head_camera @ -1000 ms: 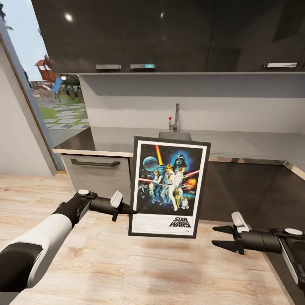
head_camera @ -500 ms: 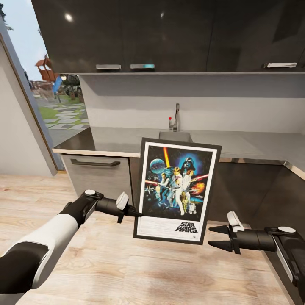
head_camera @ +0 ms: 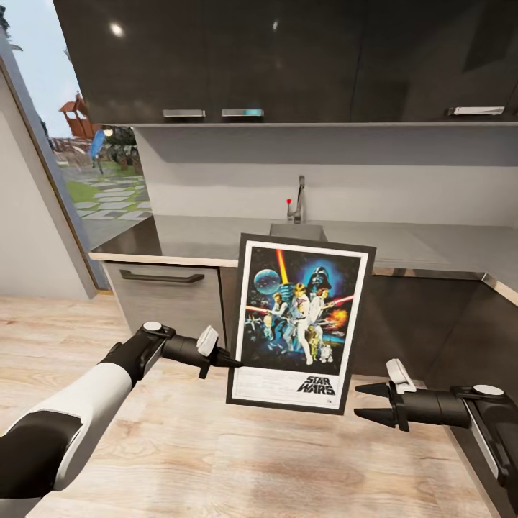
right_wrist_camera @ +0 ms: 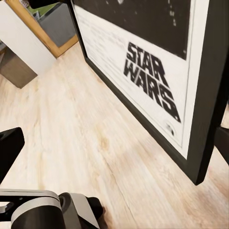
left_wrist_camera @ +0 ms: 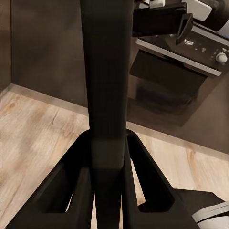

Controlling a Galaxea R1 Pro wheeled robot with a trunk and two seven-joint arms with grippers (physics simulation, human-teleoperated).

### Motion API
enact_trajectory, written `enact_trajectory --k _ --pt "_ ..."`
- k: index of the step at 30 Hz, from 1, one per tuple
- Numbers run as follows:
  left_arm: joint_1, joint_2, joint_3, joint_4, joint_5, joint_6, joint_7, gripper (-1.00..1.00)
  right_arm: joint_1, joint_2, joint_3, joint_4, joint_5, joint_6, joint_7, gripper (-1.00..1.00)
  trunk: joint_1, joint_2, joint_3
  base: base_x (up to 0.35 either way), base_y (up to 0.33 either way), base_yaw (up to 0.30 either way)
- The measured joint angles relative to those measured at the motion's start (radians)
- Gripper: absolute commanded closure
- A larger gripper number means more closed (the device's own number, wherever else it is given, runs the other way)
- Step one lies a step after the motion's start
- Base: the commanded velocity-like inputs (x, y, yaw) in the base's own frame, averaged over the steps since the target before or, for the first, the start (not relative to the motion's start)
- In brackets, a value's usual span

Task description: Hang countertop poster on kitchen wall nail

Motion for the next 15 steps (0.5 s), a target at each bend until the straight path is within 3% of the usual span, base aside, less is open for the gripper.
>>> enact_trajectory --k 10,15 --pt "0.0 0.007 0.001 -0.005 0.0 0.0 0.0 1.0 0.0 -0.002 -0.004 0.002 0.002 0.0 -0.003 -1.0 0.0 0.0 0.0 0.0 0.0 0.0" --pt "0.0 0.003 -0.02 -0.005 0.001 0.0 0.0 1.0 0.0 -0.003 -0.004 0.019 0.002 -0.001 -0.012 -1.0 0.0 0.0 0.0 0.0 0.0 0.0"
